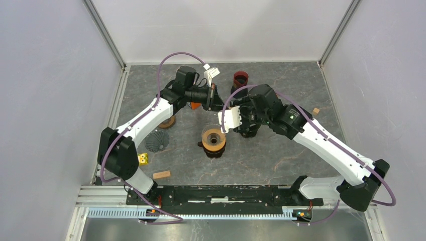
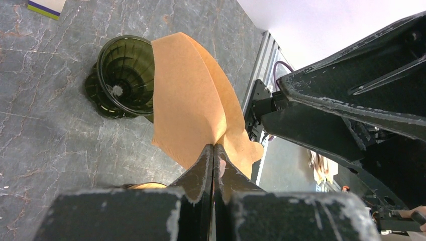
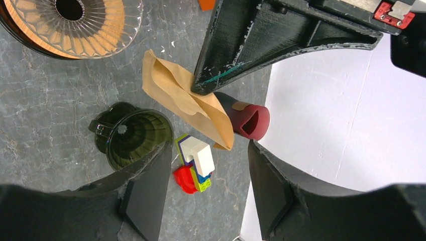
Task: Place the coffee filter in the dripper
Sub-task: Pick up the coffee filter from the coffee filter holder, then place the coffee filter in the coffee dripper.
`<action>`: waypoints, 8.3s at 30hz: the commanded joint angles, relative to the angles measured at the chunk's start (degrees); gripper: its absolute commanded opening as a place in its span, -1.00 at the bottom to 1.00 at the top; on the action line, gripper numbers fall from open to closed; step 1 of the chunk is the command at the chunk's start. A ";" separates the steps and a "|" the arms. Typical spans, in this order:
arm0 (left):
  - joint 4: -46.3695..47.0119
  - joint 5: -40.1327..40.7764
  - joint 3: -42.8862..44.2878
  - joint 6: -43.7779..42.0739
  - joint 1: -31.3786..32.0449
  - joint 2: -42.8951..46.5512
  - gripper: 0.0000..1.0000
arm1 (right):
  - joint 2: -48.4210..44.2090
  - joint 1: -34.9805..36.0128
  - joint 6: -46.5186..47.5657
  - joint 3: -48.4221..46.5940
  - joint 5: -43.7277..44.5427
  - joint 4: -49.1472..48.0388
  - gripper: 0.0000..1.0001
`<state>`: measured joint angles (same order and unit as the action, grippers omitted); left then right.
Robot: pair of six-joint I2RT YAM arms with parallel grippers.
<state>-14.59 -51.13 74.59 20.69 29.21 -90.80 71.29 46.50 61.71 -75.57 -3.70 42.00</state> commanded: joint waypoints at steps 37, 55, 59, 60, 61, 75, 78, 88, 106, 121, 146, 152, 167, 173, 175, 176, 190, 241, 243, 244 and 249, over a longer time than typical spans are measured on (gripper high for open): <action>-2.99 -1.72 -1.99 -5.30 0.86 4.58 -0.96 | 4.51 -1.32 3.46 -4.42 -10.09 6.16 -0.14; -2.04 -3.12 -2.08 -4.78 0.86 4.60 -0.95 | 7.36 -1.24 4.28 -3.03 -10.34 6.36 -0.40; -1.25 -2.97 -2.25 -4.70 0.85 4.66 -0.95 | 8.00 -1.24 4.29 -2.85 -9.66 7.28 -0.71; -1.06 -2.75 -2.25 -4.76 0.85 4.66 -0.96 | 7.91 -1.25 4.23 -2.83 -9.52 7.39 -0.78; -0.96 -2.47 -2.25 -4.95 0.81 4.59 -0.95 | 7.82 -1.24 4.34 -2.83 -9.34 7.39 -0.86; 4.39 3.48 -0.66 -0.89 0.01 3.35 -0.96 | 6.68 -1.24 4.39 -1.22 -9.66 7.78 -1.00; 4.70 3.92 -0.67 -0.83 -0.49 3.09 -0.95 | 6.13 -1.24 4.30 -1.02 -9.21 7.48 -1.00; 6.02 2.59 -1.37 -0.19 -1.17 2.95 -0.88 | 7.36 -1.24 3.84 -2.10 -7.73 8.04 -1.00; -0.61 4.00 2.48 -5.42 1.88 0.37 -0.10 | 9.85 -1.26 2.71 -4.90 -6.94 8.45 -1.00; -0.55 -3.55 -0.27 -6.54 1.99 1.53 -0.01 | 9.34 -2.35 2.26 -3.53 -6.29 6.87 -1.00; 5.21 -2.74 -2.08 -2.37 3.23 -1.29 -0.94 | 8.22 -3.43 2.02 -1.21 -8.66 3.89 -1.00; 5.53 -1.47 -1.55 -2.15 2.92 -1.33 -0.95 | 7.79 -3.51 3.01 -0.33 -8.58 4.97 -1.00; 5.58 0.65 -1.37 -2.93 0.67 0.10 -0.95 | 9.18 -3.52 5.73 -2.08 -8.80 11.82 -1.00; 6.72 1.61 -1.42 -2.20 0.10 0.42 -0.95 | 9.31 -3.48 5.54 -2.21 -9.21 12.36 -0.97; 7.18 1.65 -1.46 -1.59 -0.18 0.48 -0.95 | 9.31 -3.49 5.45 -2.43 -9.21 12.45 -0.97; 7.25 1.65 -1.36 -1.26 -0.31 0.59 -0.95 | 9.31 -3.52 5.50 -2.62 -9.14 12.57 -0.97; -4.11 -1.79 1.28 -3.17 -1.61 6.27 -0.95 | 10.13 -1.34 5.37 -13.47 -15.10 18.04 -1.00; -13.40 6.57 -15.18 -22.54 -5.64 18.29 -0.95 | 20.06 11.84 2.24 -13.87 -11.36 20.13 -0.74; -13.77 7.00 -15.17 -23.26 -5.66 18.36 -0.96 | 20.37 12.10 1.97 -13.57 -11.65 20.06 -0.67; -13.88 7.08 -15.26 -23.61 -5.66 18.45 -0.96 | 20.45 12.17 1.85 -13.34 -11.63 19.95 -0.64; -14.06 7.26 -15.48 -24.10 -5.57 18.72 -0.95 | 20.87 12.37 1.24 -11.99 -11.60 19.29 -0.49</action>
<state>-29.89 -44.47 58.26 0.32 23.83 -73.01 91.85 58.43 63.35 -87.92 -14.92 60.97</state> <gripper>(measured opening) 0.029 0.235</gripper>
